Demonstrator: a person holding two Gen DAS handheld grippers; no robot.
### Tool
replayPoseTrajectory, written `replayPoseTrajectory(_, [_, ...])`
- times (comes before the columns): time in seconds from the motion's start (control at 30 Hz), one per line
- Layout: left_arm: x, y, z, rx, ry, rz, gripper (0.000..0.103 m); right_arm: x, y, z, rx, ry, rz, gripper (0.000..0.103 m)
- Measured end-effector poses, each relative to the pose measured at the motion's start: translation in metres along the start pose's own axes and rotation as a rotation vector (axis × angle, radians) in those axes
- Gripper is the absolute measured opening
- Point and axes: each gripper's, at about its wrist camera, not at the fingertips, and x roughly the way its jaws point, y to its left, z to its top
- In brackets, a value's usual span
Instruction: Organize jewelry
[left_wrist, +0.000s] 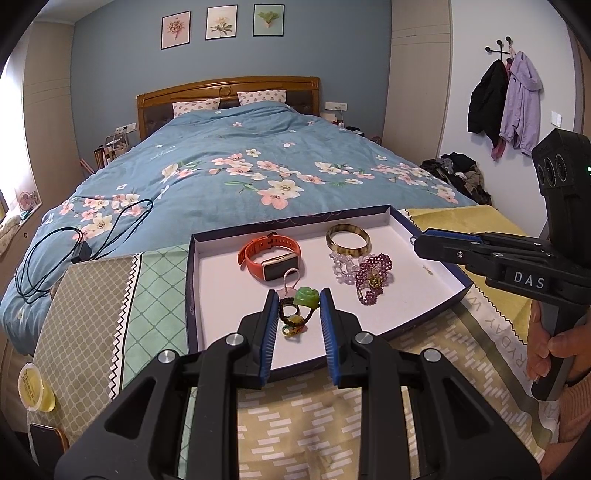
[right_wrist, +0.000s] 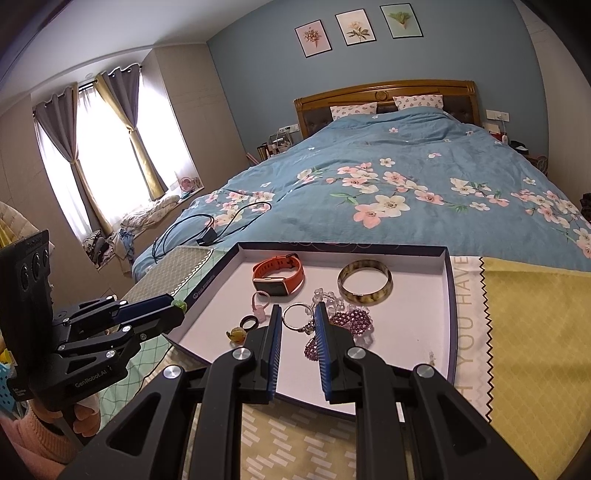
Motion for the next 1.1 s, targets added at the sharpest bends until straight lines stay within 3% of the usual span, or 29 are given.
replayPoseTrajectory(1.1, [0.011, 0.007, 0.006, -0.004, 0.007, 0.014, 0.023, 0.020, -0.009, 0.009, 0.022, 0.034, -0.010, 0.016])
